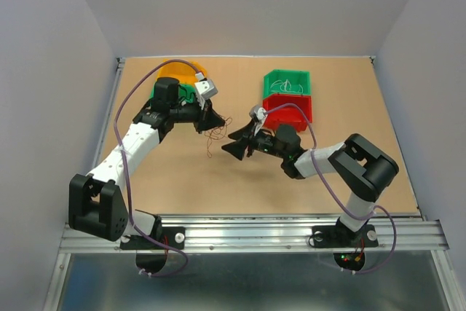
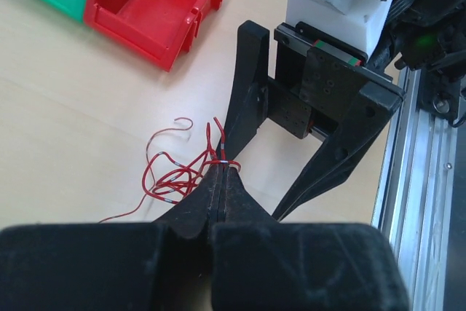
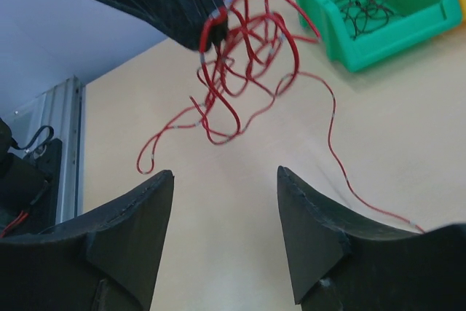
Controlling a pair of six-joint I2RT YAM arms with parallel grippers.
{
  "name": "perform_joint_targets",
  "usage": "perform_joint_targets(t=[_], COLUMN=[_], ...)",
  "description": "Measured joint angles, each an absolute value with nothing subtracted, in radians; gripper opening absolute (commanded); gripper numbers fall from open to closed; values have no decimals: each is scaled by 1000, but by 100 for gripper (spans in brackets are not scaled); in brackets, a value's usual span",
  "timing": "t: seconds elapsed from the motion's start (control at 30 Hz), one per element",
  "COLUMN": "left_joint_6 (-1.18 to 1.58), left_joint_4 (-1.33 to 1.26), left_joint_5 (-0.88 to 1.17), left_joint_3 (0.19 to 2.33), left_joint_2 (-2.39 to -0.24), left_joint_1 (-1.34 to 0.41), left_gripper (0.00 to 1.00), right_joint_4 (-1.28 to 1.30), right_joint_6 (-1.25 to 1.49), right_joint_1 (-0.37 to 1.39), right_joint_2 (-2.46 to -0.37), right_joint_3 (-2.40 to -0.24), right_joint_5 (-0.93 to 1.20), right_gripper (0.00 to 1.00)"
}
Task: Untangle the cables
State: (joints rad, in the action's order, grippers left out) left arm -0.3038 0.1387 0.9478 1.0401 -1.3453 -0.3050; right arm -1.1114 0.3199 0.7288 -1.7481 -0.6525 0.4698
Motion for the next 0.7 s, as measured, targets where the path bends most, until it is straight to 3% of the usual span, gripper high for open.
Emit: perform_joint_targets(t=[0.17,0.27,0.3,0.33,0.37,0.4,0.7], left_joint_6=[-309,-315,-318,-320,-326,-334,-385], left_joint_4=[139,138,138,140,140,146,183], left_joint_5=[970,976,980,982,987,992,918], left_joint_3=[1039,1028,1022,1019,1014,1011,989], left_joint_2=[-1345,-1345,-1345,-1345,-1345,-1345,-1279], left_joint_1=[-308,-308,-308,-308,-308,-308,-308], left_gripper=[0,0,0,0,0,0,0], right_joint_4=[-1179,-1234,-1244,-1247,-1248,-1251,-1267], right_joint_6=[306,314,314,317,314,322,321], right_joint_1=[735,735,735,735,735,735,735], right_joint_2=[-1766,-1795,-1802,-1804,-1812,-1816,-1795], right_joint_3=[-678,-680,-681,-681,-685,-687,-652], right_joint_5=[466,460,451,443,437,427,281], right_gripper=[59,40,21,10,10,3,1])
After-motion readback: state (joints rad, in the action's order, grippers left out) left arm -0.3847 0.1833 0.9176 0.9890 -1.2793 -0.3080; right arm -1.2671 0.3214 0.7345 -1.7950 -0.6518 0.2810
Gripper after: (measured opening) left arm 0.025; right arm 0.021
